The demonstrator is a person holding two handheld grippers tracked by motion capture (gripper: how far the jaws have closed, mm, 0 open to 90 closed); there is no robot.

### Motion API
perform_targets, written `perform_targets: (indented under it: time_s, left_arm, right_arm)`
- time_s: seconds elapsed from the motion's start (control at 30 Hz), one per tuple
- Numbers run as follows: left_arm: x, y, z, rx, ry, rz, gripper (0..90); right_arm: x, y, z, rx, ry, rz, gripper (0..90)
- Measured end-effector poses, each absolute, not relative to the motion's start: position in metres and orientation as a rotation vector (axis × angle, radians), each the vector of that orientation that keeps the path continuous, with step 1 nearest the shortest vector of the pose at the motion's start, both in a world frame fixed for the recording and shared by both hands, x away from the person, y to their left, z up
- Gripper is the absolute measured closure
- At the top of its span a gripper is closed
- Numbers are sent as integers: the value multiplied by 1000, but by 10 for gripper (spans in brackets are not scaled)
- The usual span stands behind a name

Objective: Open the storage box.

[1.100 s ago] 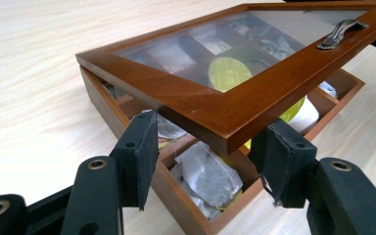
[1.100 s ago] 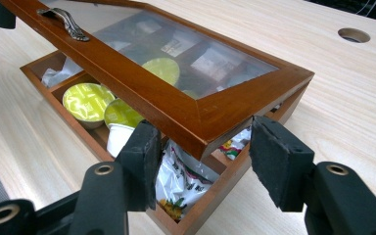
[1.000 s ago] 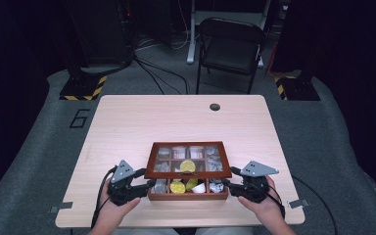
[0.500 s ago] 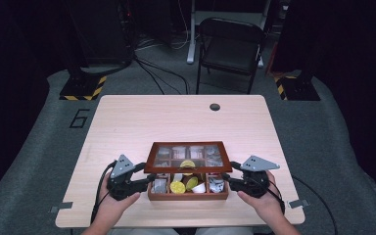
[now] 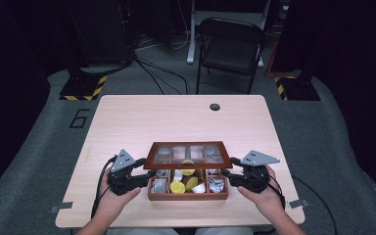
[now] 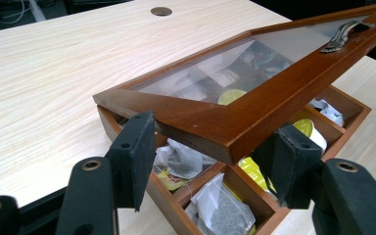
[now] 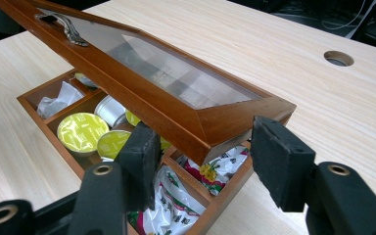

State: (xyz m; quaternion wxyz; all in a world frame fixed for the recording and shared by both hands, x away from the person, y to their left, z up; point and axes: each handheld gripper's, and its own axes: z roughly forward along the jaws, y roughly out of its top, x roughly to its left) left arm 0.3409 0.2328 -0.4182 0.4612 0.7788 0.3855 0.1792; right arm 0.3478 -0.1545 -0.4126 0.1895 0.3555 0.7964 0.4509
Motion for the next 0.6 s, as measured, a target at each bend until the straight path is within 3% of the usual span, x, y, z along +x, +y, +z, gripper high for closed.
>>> perform_targets:
  time_s: [0.6]
  left_arm:
    - [359,230,-410,1889,955,439,352]
  right_arm:
    - [363,-152,-404,1026,2217,1303,403]
